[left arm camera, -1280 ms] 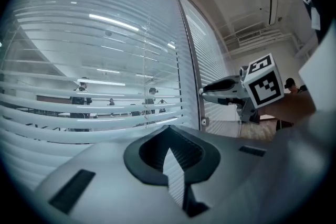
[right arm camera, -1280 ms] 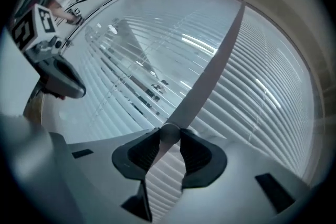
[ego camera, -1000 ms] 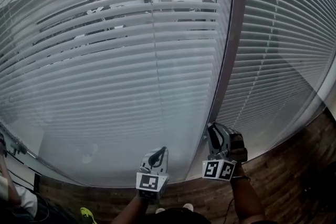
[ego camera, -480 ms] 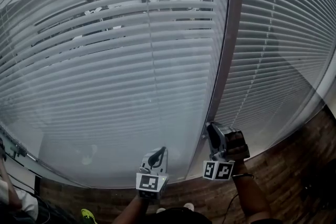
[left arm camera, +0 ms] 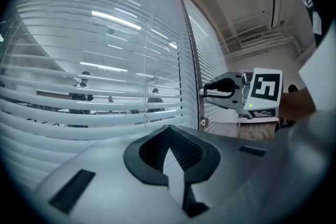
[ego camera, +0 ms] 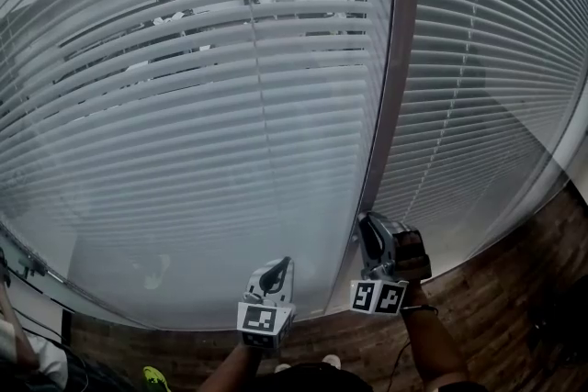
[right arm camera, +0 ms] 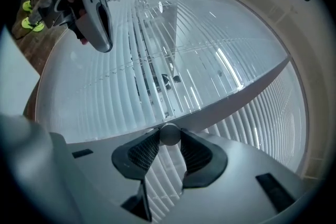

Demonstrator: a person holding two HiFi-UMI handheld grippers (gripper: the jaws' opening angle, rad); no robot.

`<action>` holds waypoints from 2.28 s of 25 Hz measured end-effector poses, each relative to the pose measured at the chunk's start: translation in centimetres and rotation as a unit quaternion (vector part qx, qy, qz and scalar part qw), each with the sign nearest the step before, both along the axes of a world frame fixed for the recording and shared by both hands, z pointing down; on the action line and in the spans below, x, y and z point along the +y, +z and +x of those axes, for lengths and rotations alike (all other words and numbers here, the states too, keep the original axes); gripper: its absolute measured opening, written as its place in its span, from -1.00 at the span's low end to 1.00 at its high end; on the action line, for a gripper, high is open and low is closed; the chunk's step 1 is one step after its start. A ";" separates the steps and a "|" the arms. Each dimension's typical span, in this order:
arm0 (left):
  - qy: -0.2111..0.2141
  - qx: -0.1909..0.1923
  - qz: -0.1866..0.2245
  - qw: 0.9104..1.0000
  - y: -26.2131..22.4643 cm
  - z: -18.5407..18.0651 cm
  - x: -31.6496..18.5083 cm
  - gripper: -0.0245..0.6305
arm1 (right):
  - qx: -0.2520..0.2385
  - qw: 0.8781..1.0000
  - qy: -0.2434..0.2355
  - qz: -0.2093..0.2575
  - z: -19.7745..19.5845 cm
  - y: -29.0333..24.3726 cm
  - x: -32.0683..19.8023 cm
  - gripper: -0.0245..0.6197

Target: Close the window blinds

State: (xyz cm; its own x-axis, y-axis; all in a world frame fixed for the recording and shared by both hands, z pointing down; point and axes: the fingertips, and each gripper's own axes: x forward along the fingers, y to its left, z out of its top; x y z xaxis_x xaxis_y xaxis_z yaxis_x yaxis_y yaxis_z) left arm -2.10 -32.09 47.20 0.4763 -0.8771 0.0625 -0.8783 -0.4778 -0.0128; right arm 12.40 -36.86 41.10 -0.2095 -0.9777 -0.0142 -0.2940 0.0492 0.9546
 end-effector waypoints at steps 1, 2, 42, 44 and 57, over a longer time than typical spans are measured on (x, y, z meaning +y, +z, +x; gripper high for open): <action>0.002 0.002 0.000 1.000 0.0 0.2 0.1 -0.93 | -0.009 1.000 -0.001 0.002 0.1 0.0 0.2 -0.53; 0.004 0.004 0.000 1.000 0.0 0.3 0.1 -0.93 | -0.026 1.000 -0.001 0.004 0.3 0.0 0.4 -0.52; -0.003 0.009 -0.007 1.000 0.2 0.1 0.1 -0.93 | -0.444 0.890 -0.036 -0.098 1.0 -0.7 -0.3 -0.52; -0.001 0.008 -0.008 1.000 0.2 0.1 0.2 -0.93 | -0.380 0.920 -0.023 -0.088 0.6 -0.7 -0.1 -0.53; 0.005 0.011 -0.006 1.000 0.2 0.2 0.0 -0.93 | -0.001 1.000 0.005 0.006 0.1 0.2 0.0 -0.53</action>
State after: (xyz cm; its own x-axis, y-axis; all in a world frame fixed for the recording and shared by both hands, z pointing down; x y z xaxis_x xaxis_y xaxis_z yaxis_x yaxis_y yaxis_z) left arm -1.88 -32.08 47.39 0.4871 -0.8711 0.0623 -0.8732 -0.4873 0.0129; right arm 12.53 -36.88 41.27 -0.1994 -0.9796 -0.0258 -0.2961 0.0352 0.9545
